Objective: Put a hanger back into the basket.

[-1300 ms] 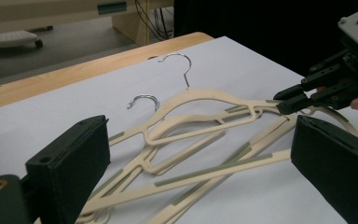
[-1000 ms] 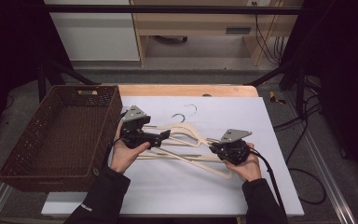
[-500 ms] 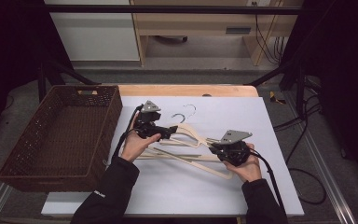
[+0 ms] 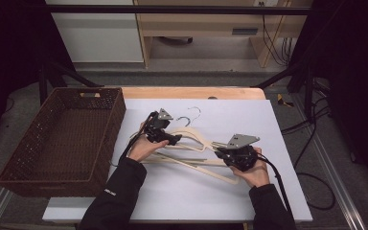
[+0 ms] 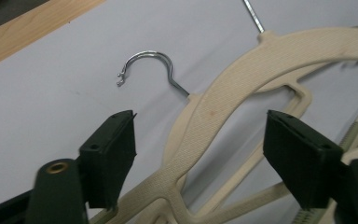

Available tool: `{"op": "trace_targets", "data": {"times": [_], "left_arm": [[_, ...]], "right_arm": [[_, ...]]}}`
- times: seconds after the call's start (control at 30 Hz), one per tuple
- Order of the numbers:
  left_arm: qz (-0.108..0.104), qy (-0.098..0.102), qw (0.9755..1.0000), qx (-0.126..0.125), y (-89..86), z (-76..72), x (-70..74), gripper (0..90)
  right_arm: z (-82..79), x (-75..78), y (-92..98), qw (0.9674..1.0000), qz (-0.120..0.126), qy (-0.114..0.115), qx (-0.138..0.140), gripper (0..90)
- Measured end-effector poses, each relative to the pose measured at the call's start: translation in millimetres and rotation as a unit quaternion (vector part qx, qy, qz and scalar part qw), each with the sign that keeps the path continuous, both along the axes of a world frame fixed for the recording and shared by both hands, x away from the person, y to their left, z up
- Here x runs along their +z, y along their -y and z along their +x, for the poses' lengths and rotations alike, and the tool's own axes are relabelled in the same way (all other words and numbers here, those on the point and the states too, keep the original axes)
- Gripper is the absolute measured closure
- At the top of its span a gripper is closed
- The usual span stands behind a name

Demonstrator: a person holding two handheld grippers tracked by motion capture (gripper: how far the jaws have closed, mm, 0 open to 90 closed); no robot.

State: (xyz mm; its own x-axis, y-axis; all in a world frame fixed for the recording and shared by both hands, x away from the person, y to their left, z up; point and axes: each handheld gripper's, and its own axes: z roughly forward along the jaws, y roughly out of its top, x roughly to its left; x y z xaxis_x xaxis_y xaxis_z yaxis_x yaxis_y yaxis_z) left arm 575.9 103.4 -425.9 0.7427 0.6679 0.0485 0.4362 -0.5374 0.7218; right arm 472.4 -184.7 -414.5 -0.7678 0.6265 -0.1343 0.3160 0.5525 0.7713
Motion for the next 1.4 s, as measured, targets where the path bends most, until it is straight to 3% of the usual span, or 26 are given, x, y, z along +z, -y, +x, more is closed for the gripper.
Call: {"op": "trace_targets", "data": {"times": [0.17,0.3,0.37,0.5,0.7,0.83,0.87,0.97,1.03,1.07,1.13,1.23,1.27,1.33,1.4], "left_arm": [[0.025,0.011,0.9996,-0.004,3.6,0.8,-4.7,42.9],[0.021,0.010,0.9996,-0.015,2.6,-1.5,-3.2,60.4],[0.037,0.026,0.9988,-0.018,4.8,-6.1,-1.8,64.2],[0.064,0.044,0.9965,-0.031,3.8,-16.5,3.9,67.0],[0.069,0.079,0.9933,-0.049,-0.3,-38.5,13.3,69.2],[0.077,0.091,0.9911,-0.061,-4.9,-51.8,16.0,70.6],[0.069,0.092,0.9915,-0.060,-5.6,-54.9,15.2,71.0],[0.078,0.098,0.9898,-0.068,-8.6,-63.7,13.7,72.6],[0.094,0.104,0.9871,-0.078,-11.5,-68.0,12.4,73.9],[0.078,0.103,0.9890,-0.071,-11.3,-70.6,9.9,74.4],[0.073,0.106,0.9890,-0.073,-13.4,-74.0,7.4,75.0],[0.091,0.111,0.9862,-0.082,-17.5,-77.9,9.3,75.6],[0.073,0.113,0.9880,-0.075,-16.3,-79.8,8.2,75.9],[0.091,0.118,0.9854,-0.083,-17.7,-82.2,12.2,76.3],[0.079,0.121,0.9863,-0.080,-16.0,-85.8,12.4,76.6]], "right_arm": [[-1.3,0.8,-0.5,1.0000,-0.001,-0.001,0.008,80.2],[-1.3,0.3,-0.2,1.0000,0.001,-0.001,0.007,80.2],[-1.1,0.4,0.0,0.9999,0.004,-0.008,0.005,80.1],[-0.1,-1.8,1.6,0.9996,0.011,-0.022,0.014,80.0],[0.9,-9.9,5.9,0.9984,0.024,-0.051,0.009,78.9],[0.0,-12.8,7.8,0.9976,0.032,-0.061,0.009,78.1],[0.2,-13.0,8.3,0.9974,0.032,-0.063,0.012,77.7],[1.5,-15.8,8.0,0.9968,0.035,-0.071,0.011,75.8],[2.5,-17.3,7.2,0.9966,0.034,-0.074,0.010,74.4],[2.9,-17.9,6.7,0.9965,0.034,-0.076,0.008,73.6],[3.8,-18.3,6.9,0.9959,0.037,-0.082,0.009,72.2],[5.3,-17.2,5.9,0.9947,0.053,-0.087,0.012,64.2],[5.6,-16.4,5.3,0.9939,0.063,-0.090,0.012,59.9],[7.8,-14.2,2.9,0.9928,0.084,-0.085,0.012,54.5],[11.6,-10.6,-1.3,0.9917,0.103,-0.076,0.010,46.8]]}}
